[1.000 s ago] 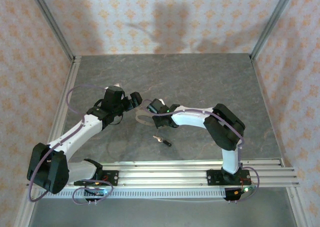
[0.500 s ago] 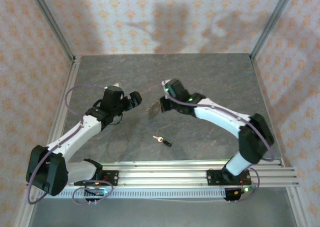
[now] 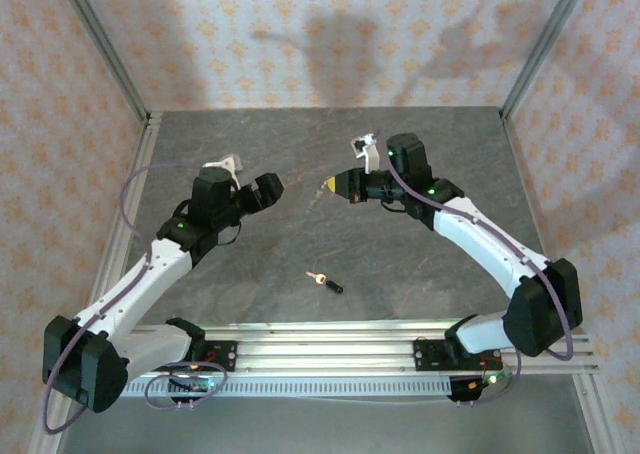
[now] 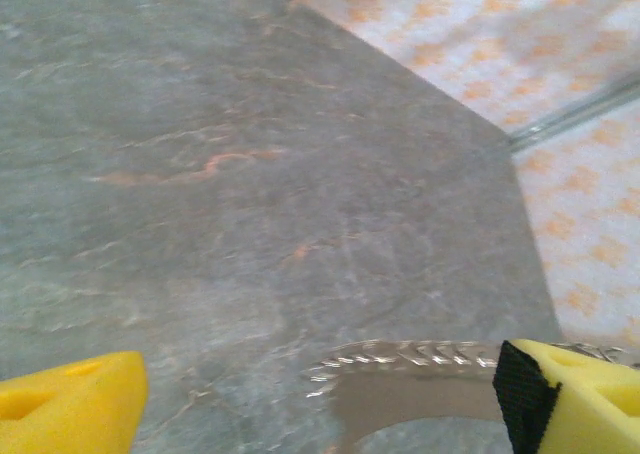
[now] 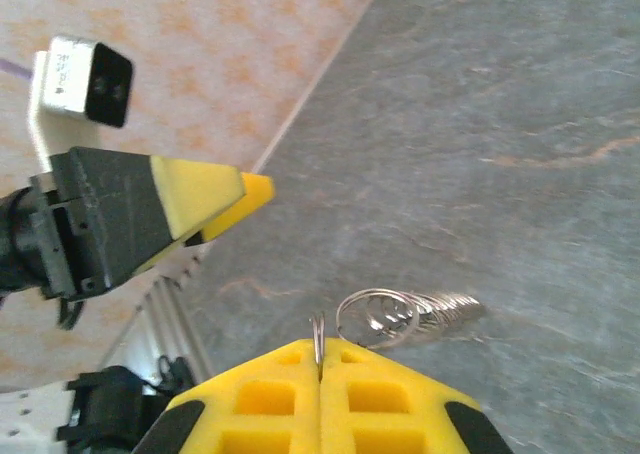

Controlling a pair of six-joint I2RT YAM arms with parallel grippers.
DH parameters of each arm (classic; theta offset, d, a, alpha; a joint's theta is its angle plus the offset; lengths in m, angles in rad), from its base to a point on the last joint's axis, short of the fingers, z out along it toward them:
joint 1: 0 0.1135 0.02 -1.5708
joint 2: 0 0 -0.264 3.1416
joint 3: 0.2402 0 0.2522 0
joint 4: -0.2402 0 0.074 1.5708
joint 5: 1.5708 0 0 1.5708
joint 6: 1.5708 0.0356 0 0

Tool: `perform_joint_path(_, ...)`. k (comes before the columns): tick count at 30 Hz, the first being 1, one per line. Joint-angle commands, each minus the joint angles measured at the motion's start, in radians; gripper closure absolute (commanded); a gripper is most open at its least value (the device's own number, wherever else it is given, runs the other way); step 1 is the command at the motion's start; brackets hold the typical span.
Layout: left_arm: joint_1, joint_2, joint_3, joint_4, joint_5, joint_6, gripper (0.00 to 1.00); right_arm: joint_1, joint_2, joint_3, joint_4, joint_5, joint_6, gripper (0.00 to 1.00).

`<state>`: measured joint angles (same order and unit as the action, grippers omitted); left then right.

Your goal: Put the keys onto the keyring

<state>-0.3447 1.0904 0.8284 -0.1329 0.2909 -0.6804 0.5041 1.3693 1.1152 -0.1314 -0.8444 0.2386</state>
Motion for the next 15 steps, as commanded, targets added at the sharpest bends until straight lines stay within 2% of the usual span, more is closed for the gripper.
perform_joint_path(1, 0.001, -0.018, 0.056, 0.09, 0.117, 0.028, 0.13, -0.014, -0.041, -0.012, 0.136, -0.131, 0.074, 1.0)
perform_joint_path(7, -0.022, -0.013, 0.097, 0.184, 0.23, 0.021, 0.26, -0.018, -0.034, -0.002, 0.183, -0.204, 0.115, 1.0)
perform_joint_path(15, -0.087, 0.052, 0.168, 0.224, 0.306, 0.067, 0.46, -0.018, -0.016, 0.006, 0.223, -0.264, 0.148, 1.0)
